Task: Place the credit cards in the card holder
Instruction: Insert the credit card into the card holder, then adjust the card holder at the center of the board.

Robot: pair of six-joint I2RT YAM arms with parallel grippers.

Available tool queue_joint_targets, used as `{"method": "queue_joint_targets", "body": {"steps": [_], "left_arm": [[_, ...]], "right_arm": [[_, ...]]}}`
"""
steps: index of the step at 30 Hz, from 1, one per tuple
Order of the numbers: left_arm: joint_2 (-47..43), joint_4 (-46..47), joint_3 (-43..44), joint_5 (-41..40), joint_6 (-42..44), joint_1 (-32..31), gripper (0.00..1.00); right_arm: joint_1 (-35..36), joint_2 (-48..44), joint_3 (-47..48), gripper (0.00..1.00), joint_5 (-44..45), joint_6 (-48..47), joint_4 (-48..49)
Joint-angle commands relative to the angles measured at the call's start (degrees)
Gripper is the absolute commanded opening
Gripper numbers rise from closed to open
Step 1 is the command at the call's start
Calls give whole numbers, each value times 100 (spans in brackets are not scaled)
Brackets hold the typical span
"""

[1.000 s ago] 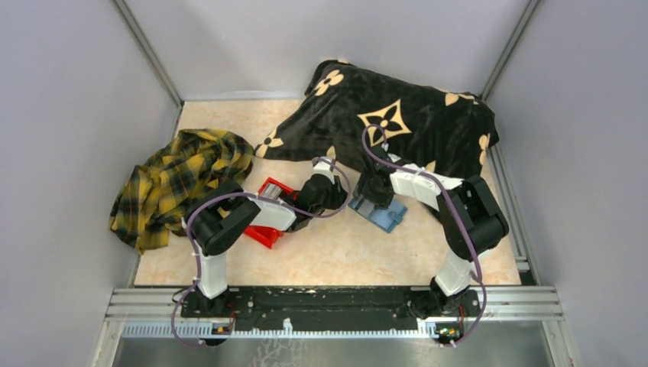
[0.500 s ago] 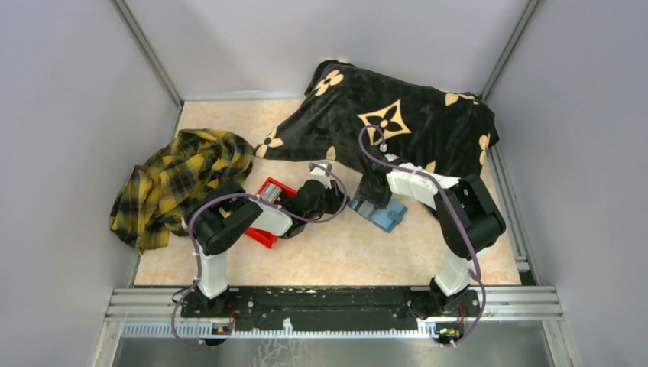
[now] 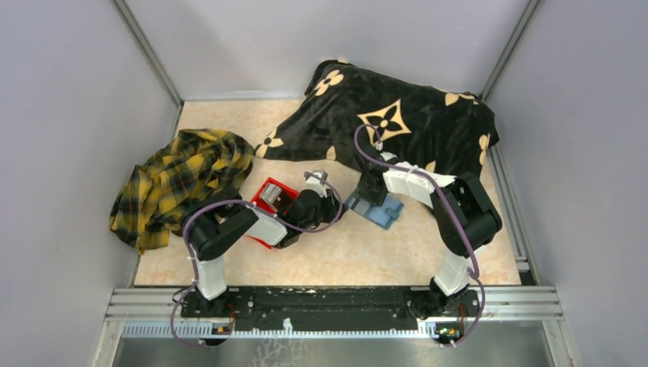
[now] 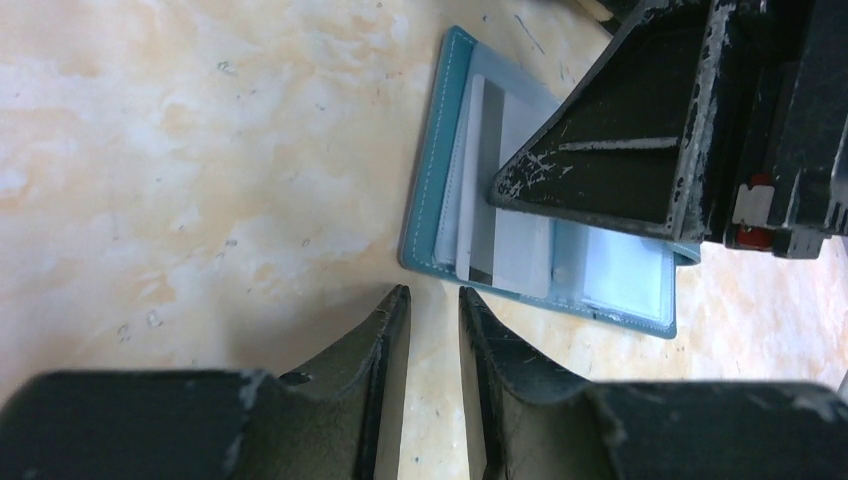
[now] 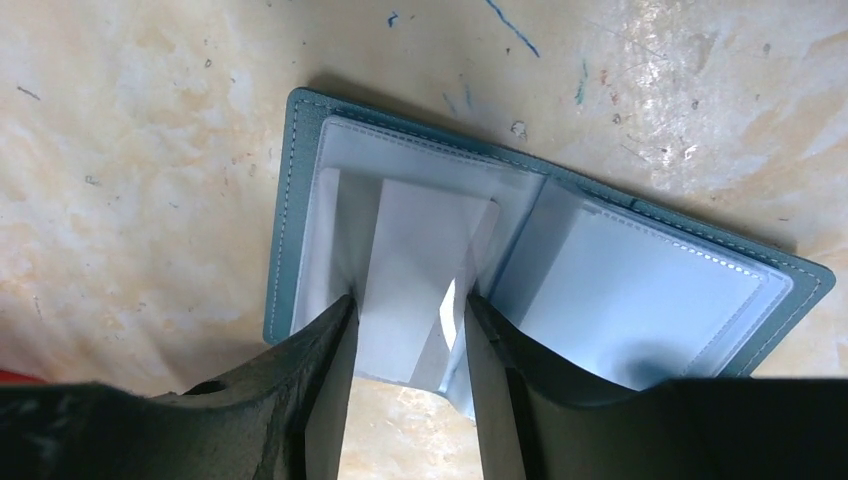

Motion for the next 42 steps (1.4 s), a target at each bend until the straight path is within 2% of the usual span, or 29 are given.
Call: {"method": "queue_joint_targets", "body": {"steps": [1, 5, 9, 11, 21, 24, 27, 31, 34, 42], "left_arm": [[-96, -889, -344, -265, -41, -35, 33], [-255, -1089, -356, -420, -34, -34, 33], [-481, -1235, -466, -618, -90, -30, 32], [-576, -1252, -528, -665, -112, -36, 32], [-948, -1440, -674, -740, -120, -240, 32], [-1014, -1554, -637, -808, -126, -428, 32], [-1025, -1633, -559, -911, -156, -662, 32], [-882, -1766, -349, -1004, -183, -938, 32], [-683, -1798, -182, -1040, -184, -1024, 32], [-312, -2113, 370, -1104, -34, -1056, 32]], "right_arm": [[115, 46, 336, 44, 112, -106, 144], [145, -50, 439, 49, 159, -201, 62], [174, -296, 465, 61, 244, -341, 14], [174, -443, 470, 63, 280, -411, 7], [174, -1073, 195, 64, 627, -755, 134], [117, -1143, 127, 57, 760, -954, 238], [-75, -1114, 73, 45, 720, -1149, 370], [-387, -987, 17, 22, 487, -1305, 532], [-539, -798, 57, 9, 374, -1420, 620], [-776, -221, 304, 2, 166, -1613, 813]]}}
